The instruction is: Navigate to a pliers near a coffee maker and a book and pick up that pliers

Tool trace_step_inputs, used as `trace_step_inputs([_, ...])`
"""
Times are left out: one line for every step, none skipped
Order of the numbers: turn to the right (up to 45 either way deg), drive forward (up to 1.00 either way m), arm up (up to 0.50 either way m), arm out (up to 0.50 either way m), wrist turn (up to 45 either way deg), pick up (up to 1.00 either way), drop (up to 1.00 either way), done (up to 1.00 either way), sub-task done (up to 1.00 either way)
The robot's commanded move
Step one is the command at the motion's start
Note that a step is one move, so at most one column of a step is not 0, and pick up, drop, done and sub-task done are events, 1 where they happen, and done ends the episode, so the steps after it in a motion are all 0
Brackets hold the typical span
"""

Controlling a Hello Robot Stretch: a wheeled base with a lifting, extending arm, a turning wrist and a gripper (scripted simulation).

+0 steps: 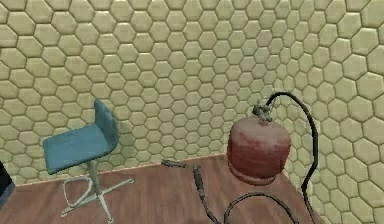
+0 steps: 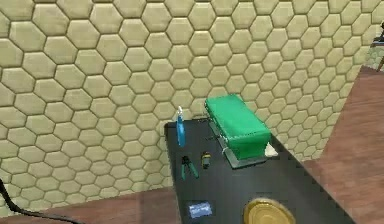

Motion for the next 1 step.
trace_step_inputs([45.0,0.00,0.00,0.00,0.0,0.00,0.00,0.00,0.00])
